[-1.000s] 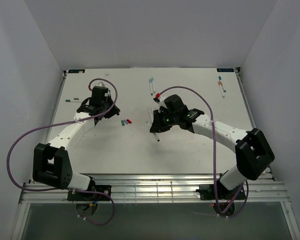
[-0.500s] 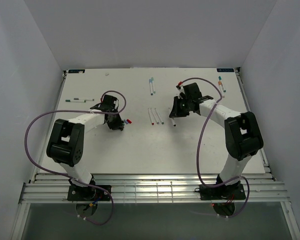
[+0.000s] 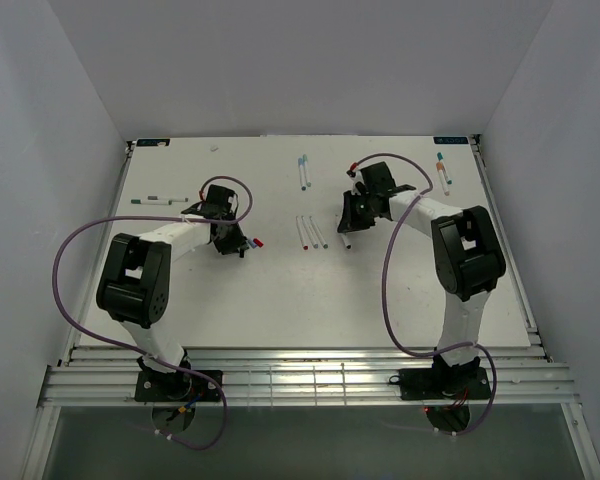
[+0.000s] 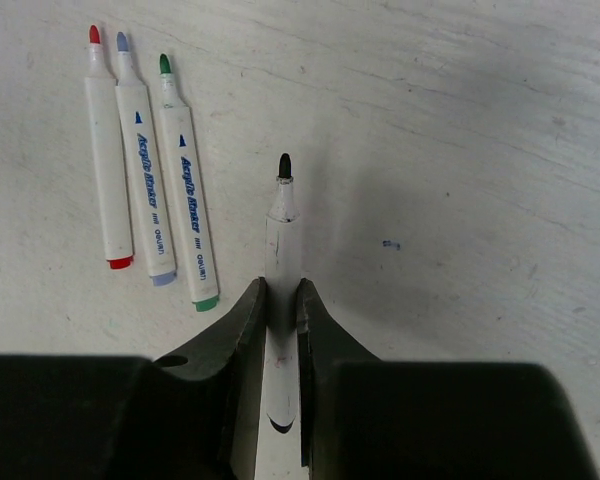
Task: Open the pen caps
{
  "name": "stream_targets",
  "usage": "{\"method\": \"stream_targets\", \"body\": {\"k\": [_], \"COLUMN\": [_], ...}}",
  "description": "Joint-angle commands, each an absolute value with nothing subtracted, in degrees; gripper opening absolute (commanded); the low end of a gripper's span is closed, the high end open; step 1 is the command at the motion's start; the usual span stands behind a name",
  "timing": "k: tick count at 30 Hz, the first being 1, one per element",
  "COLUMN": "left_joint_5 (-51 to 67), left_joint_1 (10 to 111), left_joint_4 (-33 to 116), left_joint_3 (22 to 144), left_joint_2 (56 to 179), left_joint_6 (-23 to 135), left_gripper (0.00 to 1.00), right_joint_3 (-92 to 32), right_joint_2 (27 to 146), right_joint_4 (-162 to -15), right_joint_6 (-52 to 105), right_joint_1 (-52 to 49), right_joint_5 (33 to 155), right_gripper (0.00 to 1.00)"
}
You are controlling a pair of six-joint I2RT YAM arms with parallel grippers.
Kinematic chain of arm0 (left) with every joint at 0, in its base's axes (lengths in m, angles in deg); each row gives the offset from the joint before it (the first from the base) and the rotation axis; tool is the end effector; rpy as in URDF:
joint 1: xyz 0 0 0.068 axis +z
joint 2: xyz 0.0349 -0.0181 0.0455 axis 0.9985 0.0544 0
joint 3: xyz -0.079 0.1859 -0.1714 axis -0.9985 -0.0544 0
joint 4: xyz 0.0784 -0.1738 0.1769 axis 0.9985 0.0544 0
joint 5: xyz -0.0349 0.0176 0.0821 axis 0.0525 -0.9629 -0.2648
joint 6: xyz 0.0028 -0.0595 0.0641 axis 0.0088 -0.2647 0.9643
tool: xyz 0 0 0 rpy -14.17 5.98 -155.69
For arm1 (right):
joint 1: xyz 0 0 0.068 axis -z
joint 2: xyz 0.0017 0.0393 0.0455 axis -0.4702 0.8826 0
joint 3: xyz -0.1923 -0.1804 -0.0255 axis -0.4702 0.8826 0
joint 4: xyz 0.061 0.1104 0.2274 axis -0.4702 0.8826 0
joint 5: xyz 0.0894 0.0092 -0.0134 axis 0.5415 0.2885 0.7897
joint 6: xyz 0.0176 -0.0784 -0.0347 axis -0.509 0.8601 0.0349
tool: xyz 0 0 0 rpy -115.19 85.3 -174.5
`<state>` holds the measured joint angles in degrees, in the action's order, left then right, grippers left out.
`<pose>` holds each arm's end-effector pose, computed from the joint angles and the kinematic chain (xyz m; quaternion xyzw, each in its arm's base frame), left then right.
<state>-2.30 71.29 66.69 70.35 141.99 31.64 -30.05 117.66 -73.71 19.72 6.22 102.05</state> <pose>0.3429 -0.0929 0.1166 -0.1795 0.9569 -0.0846 0.2119 0.4002 0.1823 0.1378 -0.1089 0.9311 0.2192 0.2706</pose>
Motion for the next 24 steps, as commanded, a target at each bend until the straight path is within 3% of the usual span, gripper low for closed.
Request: {"method": "stream_targets", "body": {"k": [1, 5, 14, 17, 24], "left_joint_5": [-4.01, -4.10, -4.98, -4.80, -3.93], "left_joint_1": [72.03, 72.12, 72.91, 73.26, 75.01], "left_joint_4": [66.12, 66.03, 65.33, 64.28, 64.36], "left_joint_3": [71.86, 71.86, 71.07, 70.20, 71.77], "left_joint_2": [141.82, 142.53, 140.25, 136.92, 131.98], "left_joint_6": [32.07, 31.90, 31.02, 31.10, 31.19], "left_gripper": [0.40, 0.50, 0.52, 0.57, 0.65], "right_joint_3": [-33.77, -34.31, -34.30, -35.27, -38.43], "right_joint_2": [119.27, 120.06, 122.26, 123.23, 125.95], "right_joint_4": [-74.12, -75.34, -76.93, -76.94, -76.85], "right_joint_6": [21.68, 21.68, 21.51, 21.42, 21.24], "right_joint_1": [6.34, 6.34, 6.07, 6.07, 4.93], "right_joint_5": [102.47, 103.35, 104.67, 104.58, 105.46], "right_gripper": [0.08, 0.08, 0.09, 0.15, 0.17]}}
